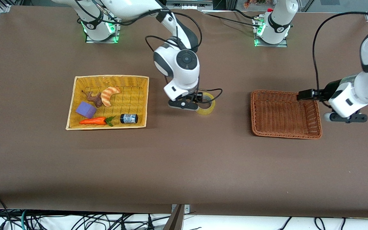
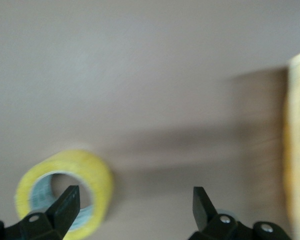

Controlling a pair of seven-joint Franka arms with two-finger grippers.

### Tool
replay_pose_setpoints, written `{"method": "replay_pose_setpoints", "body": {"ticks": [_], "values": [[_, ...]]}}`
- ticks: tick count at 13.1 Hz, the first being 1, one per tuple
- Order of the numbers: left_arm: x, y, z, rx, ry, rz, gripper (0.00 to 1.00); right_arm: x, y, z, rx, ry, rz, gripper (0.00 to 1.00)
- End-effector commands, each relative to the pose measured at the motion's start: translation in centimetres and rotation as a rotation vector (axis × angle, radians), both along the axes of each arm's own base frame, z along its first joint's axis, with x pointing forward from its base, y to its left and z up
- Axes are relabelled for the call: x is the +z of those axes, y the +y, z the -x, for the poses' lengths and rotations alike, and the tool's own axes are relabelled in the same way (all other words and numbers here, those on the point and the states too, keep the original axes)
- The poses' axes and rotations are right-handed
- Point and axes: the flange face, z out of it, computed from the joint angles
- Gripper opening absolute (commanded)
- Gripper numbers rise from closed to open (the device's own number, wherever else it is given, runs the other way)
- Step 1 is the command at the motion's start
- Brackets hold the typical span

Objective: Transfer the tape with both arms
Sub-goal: 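Set the tape on the table while the left gripper reaches toward it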

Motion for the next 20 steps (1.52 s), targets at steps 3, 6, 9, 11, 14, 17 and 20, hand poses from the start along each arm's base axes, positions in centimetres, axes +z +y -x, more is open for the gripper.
{"method": "replay_pose_setpoints", "body": {"ticks": [3,6,9,11,14,17,20], "values": [[-7.0,-7.8,-2.1,0.052,0.018,0.003,1.0,10.0,-10.6,-1.9,0.142,0.042,0.015,1.0],[-9.3,-13.4,-0.9,0.116,0.008,-0.01,1.0,15.8,-19.5,-0.5,0.225,0.05,-0.026,1.0],[-12.1,-18.7,1.7,0.196,0.008,-0.009,1.0,20.7,-29.8,-1.4,0.272,0.095,-0.053,1.0],[-14.7,-22.9,4.6,0.202,-0.024,-0.042,1.0,22.4,-36.6,-2.5,0.339,0.109,-0.085,1.0],[-18.8,-26.7,8.8,0.227,-0.079,-0.077,1.0,25.2,-44.5,-4.0,0.339,0.097,-0.09,1.0],[-20.9,-28.2,11.2,0.207,-0.091,-0.062,1.0,26.0,-46.1,-4.1,0.328,0.087,-0.075,1.0],[-23.2,-29.7,13.5,0.204,-0.127,-0.087,1.0,27.0,-46.1,-4.1,0.324,0.083,-0.072,1.0]]}}
